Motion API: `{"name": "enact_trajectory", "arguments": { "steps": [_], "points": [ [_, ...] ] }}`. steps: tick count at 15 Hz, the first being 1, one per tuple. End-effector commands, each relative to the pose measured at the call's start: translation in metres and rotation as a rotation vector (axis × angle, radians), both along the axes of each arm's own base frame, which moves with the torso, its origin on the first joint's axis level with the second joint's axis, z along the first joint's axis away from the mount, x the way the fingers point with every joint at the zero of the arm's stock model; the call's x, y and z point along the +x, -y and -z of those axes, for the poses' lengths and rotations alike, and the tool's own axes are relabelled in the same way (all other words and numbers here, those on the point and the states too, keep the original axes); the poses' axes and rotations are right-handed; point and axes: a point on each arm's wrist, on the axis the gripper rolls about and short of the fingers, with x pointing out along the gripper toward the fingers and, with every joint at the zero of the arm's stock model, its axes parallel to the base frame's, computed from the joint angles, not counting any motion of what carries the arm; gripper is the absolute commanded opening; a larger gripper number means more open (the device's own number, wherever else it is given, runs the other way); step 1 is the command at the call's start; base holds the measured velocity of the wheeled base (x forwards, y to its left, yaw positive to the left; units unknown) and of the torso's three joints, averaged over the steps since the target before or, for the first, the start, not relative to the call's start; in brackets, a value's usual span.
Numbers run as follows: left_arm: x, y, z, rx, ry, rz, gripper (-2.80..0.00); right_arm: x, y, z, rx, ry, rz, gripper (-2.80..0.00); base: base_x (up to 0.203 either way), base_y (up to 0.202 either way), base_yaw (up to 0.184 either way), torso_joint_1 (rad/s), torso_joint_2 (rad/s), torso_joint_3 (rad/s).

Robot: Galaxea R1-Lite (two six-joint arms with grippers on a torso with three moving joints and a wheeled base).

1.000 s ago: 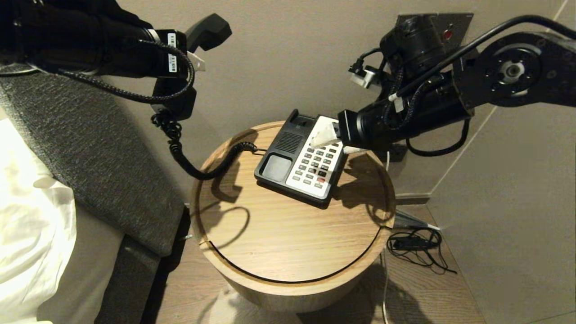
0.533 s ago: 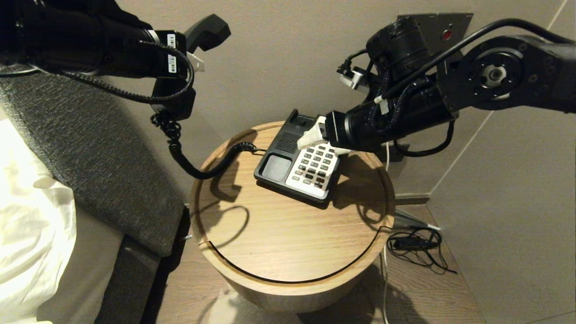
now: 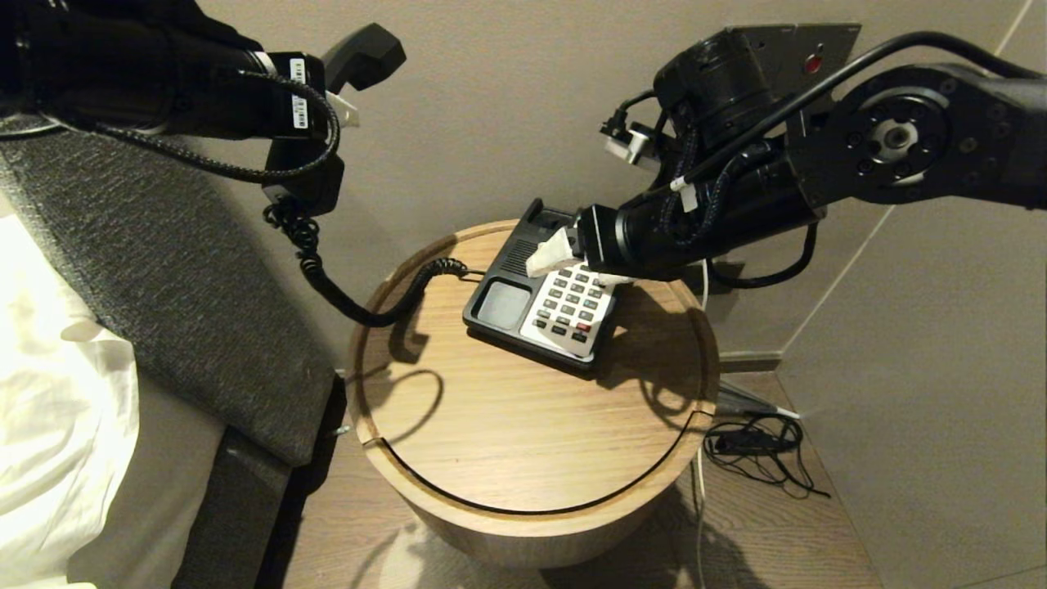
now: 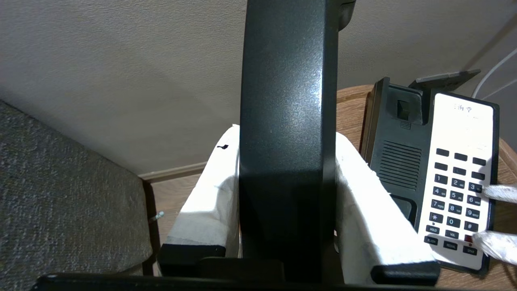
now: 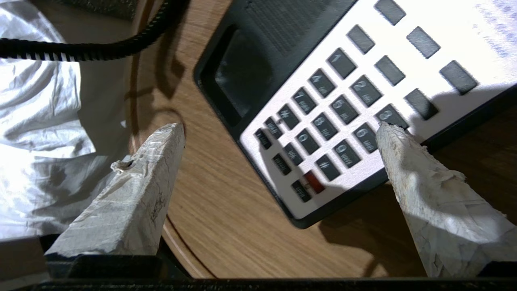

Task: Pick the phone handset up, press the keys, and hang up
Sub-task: Dial the number

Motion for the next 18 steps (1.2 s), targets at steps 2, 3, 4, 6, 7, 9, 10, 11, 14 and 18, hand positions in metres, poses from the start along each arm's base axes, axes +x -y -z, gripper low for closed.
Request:
{"name": "enact_trajectory", "arguments": {
  "steps": [2, 3, 4, 6, 7, 9, 10, 11, 14, 18],
  "points": [
    [0.003, -0.001, 0.002, 0.002, -0.007, -0.009, -2.80, 0.003, -0.002, 0.005, -0.005, -0.011, -0.001, 0.00, 0.000, 0.000, 0.000, 0.000, 0.00, 0.000],
    [0.004, -0.001, 0.002, 0.003, -0.009, -0.009, -2.80, 0.004, -0.003, 0.006, -0.004, -0.008, -0.001, 0.00, 0.000, 0.000, 0.000, 0.000, 0.00, 0.000],
    [0.004, -0.001, 0.002, 0.003, -0.008, -0.009, -2.80, 0.006, -0.005, 0.008, -0.002, -0.004, -0.001, 0.00, 0.000, 0.000, 0.000, 0.000, 0.00, 0.000],
    [0.004, -0.001, 0.002, 0.003, -0.008, -0.009, -2.80, 0.007, -0.005, 0.009, -0.004, -0.006, 0.001, 0.00, 0.000, 0.000, 0.000, 0.000, 0.00, 0.000],
    [0.004, -0.001, 0.003, 0.003, -0.009, -0.009, -2.80, 0.007, -0.005, 0.010, -0.007, -0.009, 0.001, 0.00, 0.000, 0.000, 0.000, 0.000, 0.00, 0.000],
    [0.004, -0.001, 0.004, 0.004, -0.010, -0.009, -2.80, 0.007, -0.005, 0.011, -0.009, -0.010, 0.002, 0.00, 0.000, 0.000, 0.000, 0.000, 0.00, 0.000],
    [0.004, -0.001, 0.004, 0.003, -0.013, -0.009, -2.80, 0.007, -0.005, 0.011, -0.010, -0.010, 0.002, 0.00, 0.000, 0.000, 0.000, 0.000, 0.00, 0.000],
    [0.004, -0.001, 0.004, 0.004, -0.011, -0.008, -2.80, 0.006, -0.005, 0.010, -0.009, -0.008, 0.001, 0.00, 0.000, 0.000, 0.000, 0.000, 0.00, 0.000],
    [0.002, -0.003, 0.002, 0.000, -0.006, -0.011, -2.80, 0.001, -0.001, -0.002, 0.011, 0.019, 0.002, 0.00, 0.000, 0.000, 0.000, 0.000, 0.00, 0.000],
    [-0.003, -0.004, -0.001, -0.020, -0.004, -0.015, -2.80, -0.012, 0.009, -0.023, 0.035, 0.071, 0.010, 0.00, 0.000, 0.000, 0.000, 0.000, 0.00, 0.000]
  ]
}}
